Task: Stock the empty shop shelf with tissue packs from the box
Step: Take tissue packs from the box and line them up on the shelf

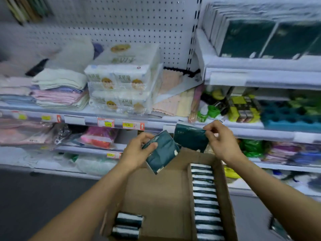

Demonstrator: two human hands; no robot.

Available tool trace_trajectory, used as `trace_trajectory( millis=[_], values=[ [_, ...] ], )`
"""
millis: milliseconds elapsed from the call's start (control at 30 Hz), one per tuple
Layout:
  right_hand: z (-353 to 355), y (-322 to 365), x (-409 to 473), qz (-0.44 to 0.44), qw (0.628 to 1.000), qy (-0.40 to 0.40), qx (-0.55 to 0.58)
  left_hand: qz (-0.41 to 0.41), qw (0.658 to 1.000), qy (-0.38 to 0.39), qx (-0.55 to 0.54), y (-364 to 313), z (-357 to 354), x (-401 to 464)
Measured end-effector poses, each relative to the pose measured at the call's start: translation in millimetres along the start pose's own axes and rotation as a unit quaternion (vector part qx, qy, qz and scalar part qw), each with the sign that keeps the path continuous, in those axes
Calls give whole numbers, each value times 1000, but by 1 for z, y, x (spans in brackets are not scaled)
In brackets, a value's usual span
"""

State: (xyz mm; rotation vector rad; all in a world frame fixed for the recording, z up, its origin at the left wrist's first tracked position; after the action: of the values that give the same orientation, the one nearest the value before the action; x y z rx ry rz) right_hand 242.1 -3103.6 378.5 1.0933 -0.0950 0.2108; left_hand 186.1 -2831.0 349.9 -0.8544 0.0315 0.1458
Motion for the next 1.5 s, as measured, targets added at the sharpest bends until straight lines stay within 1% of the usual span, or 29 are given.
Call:
trace_trajectory(
  millis=[67, 200, 300, 367, 467, 533, 633, 733, 833, 933, 1033, 1133, 1267, 1333, 1433, 1500],
  values=[
    [38, 14, 5, 14, 999, -28, 10, -23, 999, -5, -24, -39, 8, 5],
    [107, 35, 14, 33, 997, -65, 34, -61, 998, -3, -27, -113, 12, 13],
    [158, 44, 19, 26, 995, -69, 64, -101, 994, -9, -31, -166, 5, 21],
    [194, 49, 25, 42, 995, -76, 56, -128, 991, -18, -27, -201, -4, 27],
    [249, 58, 39, 72, 992, -97, 42, -156, 986, -15, -53, -253, -19, 32],
    [284, 66, 50, 100, 989, -106, 35, -171, 982, -29, -68, -284, -26, 37],
    [331, 75, 70, 128, 985, -114, 21, -185, 978, -48, -86, -318, -34, 46],
    [373, 75, 93, 123, 984, -128, 27, -191, 976, -62, -86, -340, -40, 55],
    [406, 66, 112, 128, 981, -147, -13, -186, 975, -75, -92, -356, -46, 63],
    [422, 51, 132, 128, 977, -155, -64, -182, 974, -90, -97, -369, -54, 69],
    [421, 31, 155, 118, 977, -135, -112, -175, 975, -97, -97, -381, -65, 75],
    [415, 18, 173, 123, 977, -133, -109, -165, 976, -107, -96, -391, -76, 78],
    [406, 18, 181, 143, 973, -146, -103, -153, 977, -119, -85, -400, -84, 79],
    [404, 20, 182, 152, 971, -146, -115, -145, 979, -126, -64, -404, -87, 79],
    [406, 22, 179, 131, 967, -146, -162, -141, 980, -127, -54, -410, -93, 77],
    [411, 27, 168, 157, 959, -165, -167, -142, 980, -126, -60, -414, -97, 76]
  ],
)
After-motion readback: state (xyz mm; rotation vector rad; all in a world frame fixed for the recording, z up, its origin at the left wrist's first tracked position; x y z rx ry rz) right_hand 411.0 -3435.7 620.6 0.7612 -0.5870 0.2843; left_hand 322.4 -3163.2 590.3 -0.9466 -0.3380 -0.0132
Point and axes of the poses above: each hand's wrist, its own x-axis towards the middle knuckle, its own z-axis out of the back of the hand, y = z × x, the point moved 3 cm from there along x, towards the middle knuckle, and after that the axes turned 13 degrees about x, right-handed, at the moved point
